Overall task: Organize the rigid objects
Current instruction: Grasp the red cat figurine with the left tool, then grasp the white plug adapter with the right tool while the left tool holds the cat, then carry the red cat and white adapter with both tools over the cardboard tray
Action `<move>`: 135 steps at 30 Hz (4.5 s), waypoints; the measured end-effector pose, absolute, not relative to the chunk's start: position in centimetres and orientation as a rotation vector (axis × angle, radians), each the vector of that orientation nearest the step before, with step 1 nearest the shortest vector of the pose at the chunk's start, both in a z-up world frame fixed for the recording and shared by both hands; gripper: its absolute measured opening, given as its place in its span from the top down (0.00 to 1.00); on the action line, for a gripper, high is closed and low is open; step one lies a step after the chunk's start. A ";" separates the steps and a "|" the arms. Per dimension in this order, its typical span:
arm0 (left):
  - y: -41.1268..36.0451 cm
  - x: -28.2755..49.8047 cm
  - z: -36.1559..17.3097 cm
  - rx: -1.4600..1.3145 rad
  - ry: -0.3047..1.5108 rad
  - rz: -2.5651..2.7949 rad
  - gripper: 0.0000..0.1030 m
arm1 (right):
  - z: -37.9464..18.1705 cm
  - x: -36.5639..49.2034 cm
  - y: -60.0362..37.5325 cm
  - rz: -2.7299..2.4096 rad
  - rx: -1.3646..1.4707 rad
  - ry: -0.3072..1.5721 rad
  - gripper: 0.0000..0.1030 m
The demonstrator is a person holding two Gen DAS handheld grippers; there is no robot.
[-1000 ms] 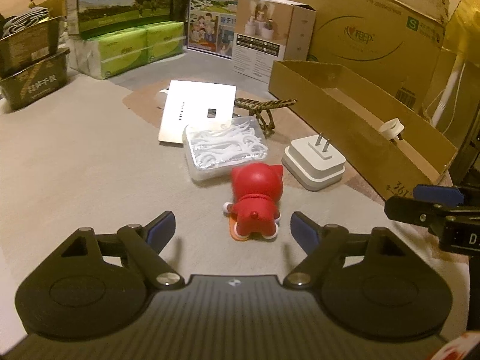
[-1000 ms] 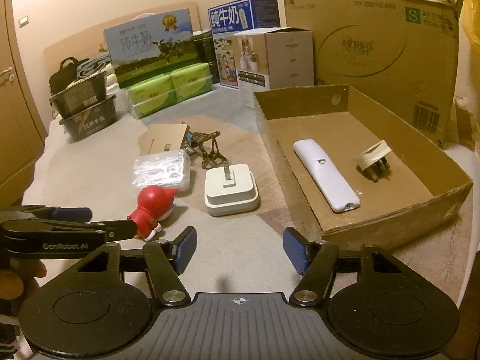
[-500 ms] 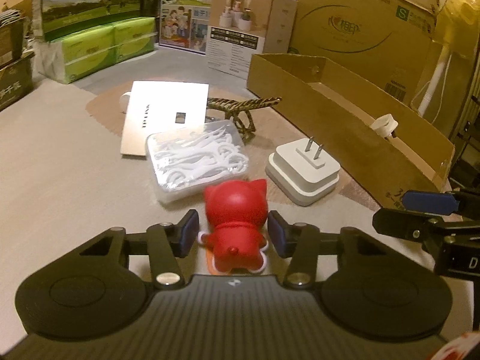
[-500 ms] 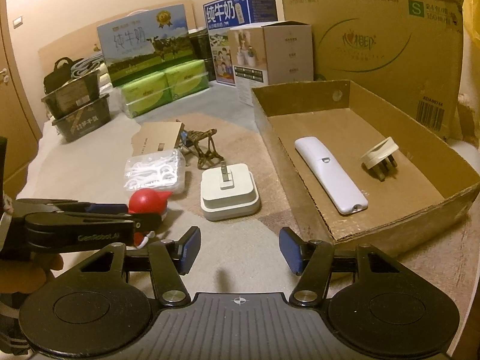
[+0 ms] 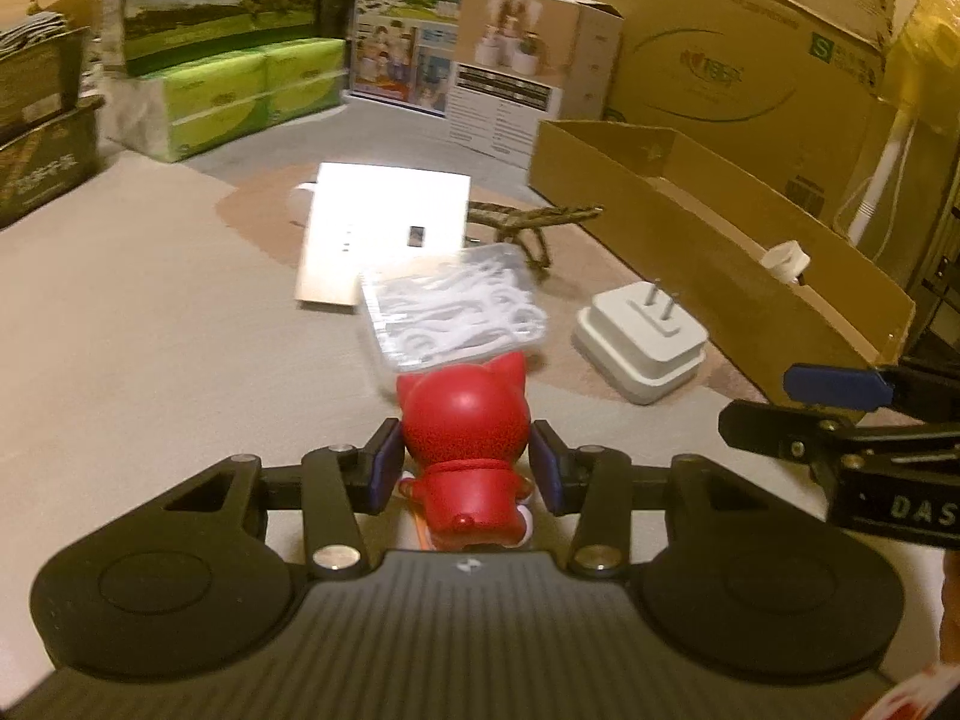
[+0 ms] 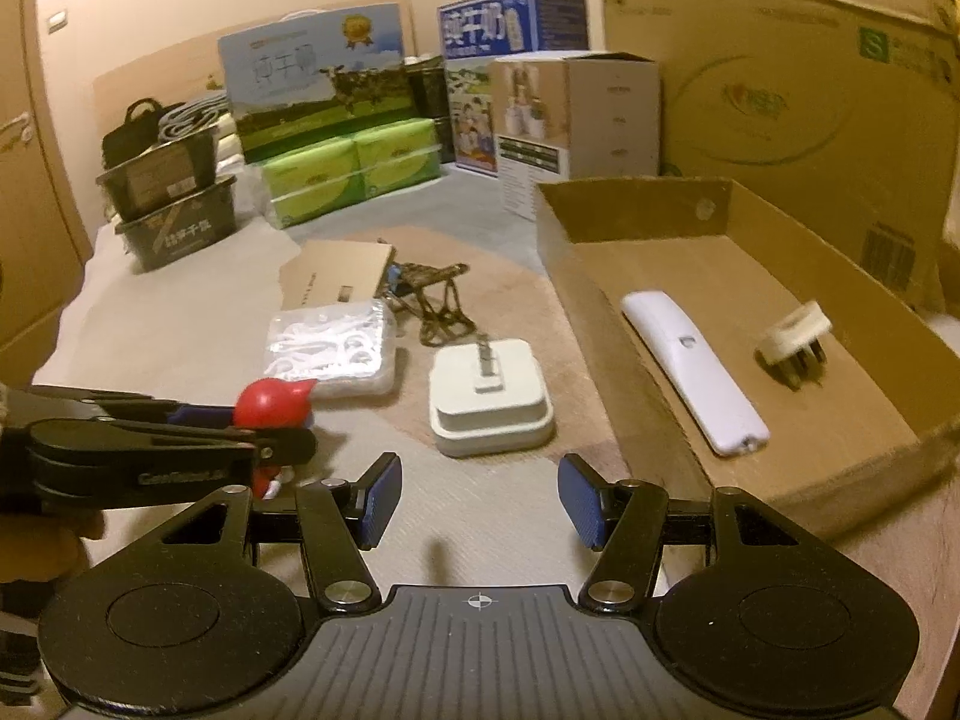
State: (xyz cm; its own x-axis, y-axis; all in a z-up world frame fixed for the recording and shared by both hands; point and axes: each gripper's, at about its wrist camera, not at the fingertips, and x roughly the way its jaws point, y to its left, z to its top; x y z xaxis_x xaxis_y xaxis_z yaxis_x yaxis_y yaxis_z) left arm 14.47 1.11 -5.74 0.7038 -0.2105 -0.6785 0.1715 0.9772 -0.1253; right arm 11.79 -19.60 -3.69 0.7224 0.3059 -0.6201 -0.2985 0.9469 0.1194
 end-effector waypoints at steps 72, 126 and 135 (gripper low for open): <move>1.1 9.2 -4.4 -0.075 0.710 -0.102 0.59 | -5.0 10.4 -18.2 0.309 -0.039 0.684 0.37; -17.1 13.3 3.9 -0.198 0.705 -0.403 0.59 | 2.4 9.6 -37.1 0.119 -0.028 0.561 0.37; -17.5 18.0 3.5 -0.295 0.730 -0.355 0.59 | 2.5 14.3 -39.1 0.154 -0.037 0.583 0.37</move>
